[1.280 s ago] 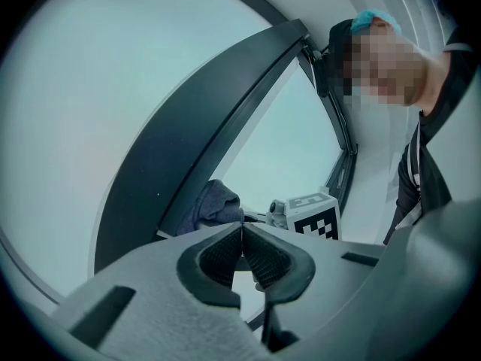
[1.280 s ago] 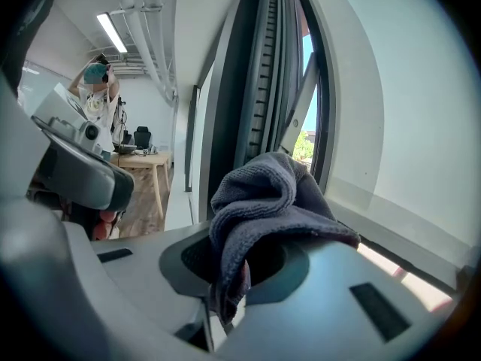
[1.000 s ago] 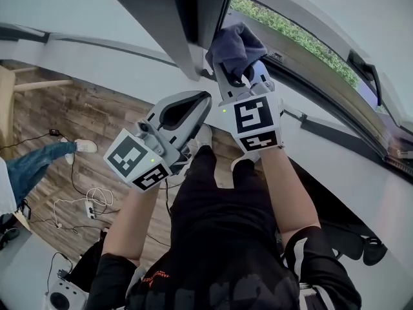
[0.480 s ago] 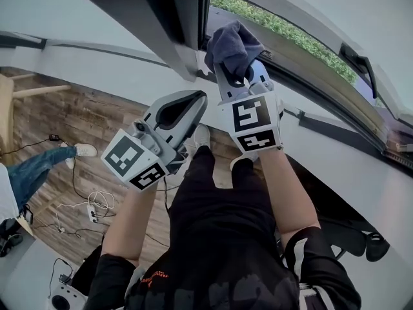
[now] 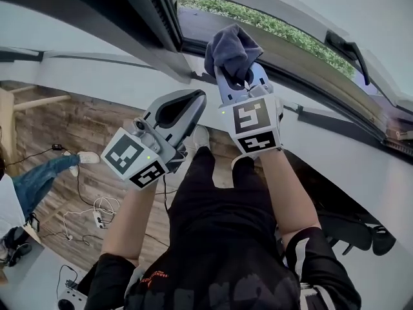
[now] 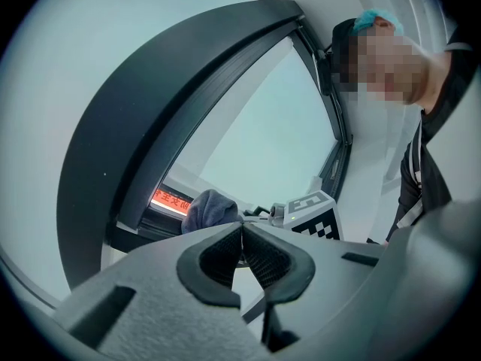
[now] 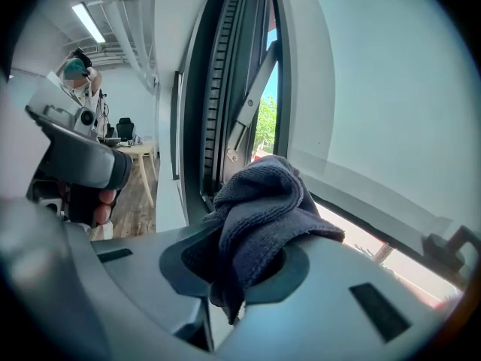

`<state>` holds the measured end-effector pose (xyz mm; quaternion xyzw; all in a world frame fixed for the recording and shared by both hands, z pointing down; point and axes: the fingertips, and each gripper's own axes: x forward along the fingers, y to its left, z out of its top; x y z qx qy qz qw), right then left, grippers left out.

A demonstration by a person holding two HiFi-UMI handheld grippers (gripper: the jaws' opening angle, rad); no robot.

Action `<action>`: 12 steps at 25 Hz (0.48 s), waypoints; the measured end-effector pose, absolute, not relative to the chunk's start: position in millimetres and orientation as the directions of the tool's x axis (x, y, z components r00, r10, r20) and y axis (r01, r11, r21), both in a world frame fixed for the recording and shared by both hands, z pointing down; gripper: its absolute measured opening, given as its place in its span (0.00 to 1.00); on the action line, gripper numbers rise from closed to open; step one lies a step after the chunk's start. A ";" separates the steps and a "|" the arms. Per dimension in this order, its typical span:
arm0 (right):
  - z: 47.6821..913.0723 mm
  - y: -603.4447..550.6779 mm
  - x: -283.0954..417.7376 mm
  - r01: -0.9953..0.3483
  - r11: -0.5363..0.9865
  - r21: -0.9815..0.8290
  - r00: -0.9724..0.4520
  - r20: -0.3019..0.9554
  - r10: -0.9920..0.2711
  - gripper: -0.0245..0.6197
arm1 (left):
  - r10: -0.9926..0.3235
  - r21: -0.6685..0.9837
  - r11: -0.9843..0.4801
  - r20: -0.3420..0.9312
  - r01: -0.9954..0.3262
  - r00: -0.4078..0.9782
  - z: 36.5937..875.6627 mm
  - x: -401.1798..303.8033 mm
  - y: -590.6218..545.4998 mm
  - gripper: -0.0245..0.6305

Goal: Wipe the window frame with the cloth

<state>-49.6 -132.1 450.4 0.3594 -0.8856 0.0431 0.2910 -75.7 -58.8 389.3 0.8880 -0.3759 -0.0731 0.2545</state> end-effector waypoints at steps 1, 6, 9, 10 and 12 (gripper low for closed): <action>450.4 -131.9 -45.3 -0.666 0.735 0.131 -0.570 0.546 -0.614 0.12 | -0.701 0.506 -0.592 0.063 -0.628 0.711 388.9 -71.8 -59.5 0.07; 450.0 -130.0 -24.9 -0.684 0.719 0.122 -0.558 0.549 -0.623 0.12 | -0.677 0.500 -0.611 0.074 -0.614 0.732 385.8 -52.5 -60.9 0.07; 450.0 -129.2 -12.1 -0.695 0.710 0.115 -0.552 0.548 -0.629 0.12 | -0.664 0.495 -0.622 0.077 -0.607 0.744 383.4 -40.0 -62.6 0.07; 450.0 -128.8 -8.1 -0.698 0.707 0.113 -0.550 0.547 -0.631 0.12 | -0.660 0.493 -0.626 0.078 -0.604 0.748 382.5 -36.0 -63.2 0.07; 449.8 -127.8 0.2 -0.706 0.700 0.110 -0.545 0.547 -0.635 0.12 | -0.651 0.488 -0.635 0.078 -0.598 0.755 380.6 -27.8 -64.2 0.07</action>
